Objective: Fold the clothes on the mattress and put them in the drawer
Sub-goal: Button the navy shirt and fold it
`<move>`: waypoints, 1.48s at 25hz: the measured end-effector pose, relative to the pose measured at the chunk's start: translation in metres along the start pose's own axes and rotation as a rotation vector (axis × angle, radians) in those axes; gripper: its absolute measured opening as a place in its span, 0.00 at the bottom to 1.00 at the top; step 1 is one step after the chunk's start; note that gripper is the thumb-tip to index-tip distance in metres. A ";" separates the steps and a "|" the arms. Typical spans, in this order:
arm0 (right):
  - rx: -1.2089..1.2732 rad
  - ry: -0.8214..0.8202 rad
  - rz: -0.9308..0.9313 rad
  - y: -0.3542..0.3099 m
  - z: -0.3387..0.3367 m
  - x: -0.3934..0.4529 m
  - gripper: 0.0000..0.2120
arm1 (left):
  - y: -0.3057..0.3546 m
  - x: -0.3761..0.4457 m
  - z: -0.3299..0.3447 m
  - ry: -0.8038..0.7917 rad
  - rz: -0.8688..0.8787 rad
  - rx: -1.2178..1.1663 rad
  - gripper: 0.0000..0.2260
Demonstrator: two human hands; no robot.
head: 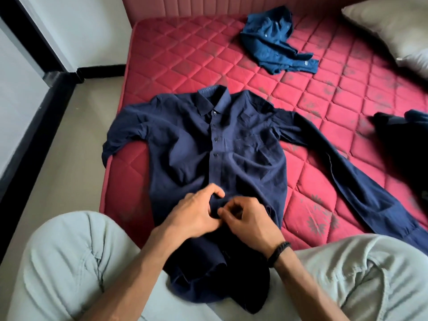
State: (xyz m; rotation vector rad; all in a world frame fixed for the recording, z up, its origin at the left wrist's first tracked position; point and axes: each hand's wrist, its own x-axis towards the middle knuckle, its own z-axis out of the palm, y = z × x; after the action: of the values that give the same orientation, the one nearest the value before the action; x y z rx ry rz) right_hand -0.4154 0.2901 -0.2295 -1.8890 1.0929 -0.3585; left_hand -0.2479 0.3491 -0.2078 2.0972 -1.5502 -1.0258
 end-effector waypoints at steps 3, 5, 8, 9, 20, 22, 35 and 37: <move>0.118 -0.057 0.046 -0.006 -0.029 0.030 0.09 | 0.005 0.018 -0.050 -0.192 0.006 -0.161 0.20; 0.178 -0.001 0.028 -0.016 -0.063 0.071 0.09 | 0.000 0.052 -0.098 -0.029 0.025 -0.272 0.13; 0.083 0.216 -0.023 -0.033 -0.118 0.157 0.10 | -0.028 0.133 -0.162 0.556 0.069 -0.168 0.10; 0.059 0.268 -0.037 -0.035 -0.131 0.192 0.08 | -0.038 0.164 -0.180 0.681 0.070 -0.095 0.09; -0.731 0.236 0.077 0.000 -0.167 0.378 0.04 | -0.082 0.294 -0.232 0.339 -0.139 0.282 0.17; -0.779 0.316 0.106 -0.022 -0.183 0.367 0.08 | -0.068 0.283 -0.249 0.380 -0.170 0.226 0.12; -0.175 0.872 -0.439 -0.303 -0.383 0.146 0.07 | 0.176 0.000 -0.456 1.034 0.471 0.477 0.21; -0.200 0.933 -0.568 -0.342 -0.409 0.105 0.07 | 0.217 -0.051 -0.477 1.165 0.451 0.614 0.22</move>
State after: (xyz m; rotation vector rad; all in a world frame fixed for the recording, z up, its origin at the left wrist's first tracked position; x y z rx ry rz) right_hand -0.4219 0.0490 0.2573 -2.2403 1.1458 -1.6218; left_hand -0.0617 0.2523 0.2750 1.8534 -1.5573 0.8228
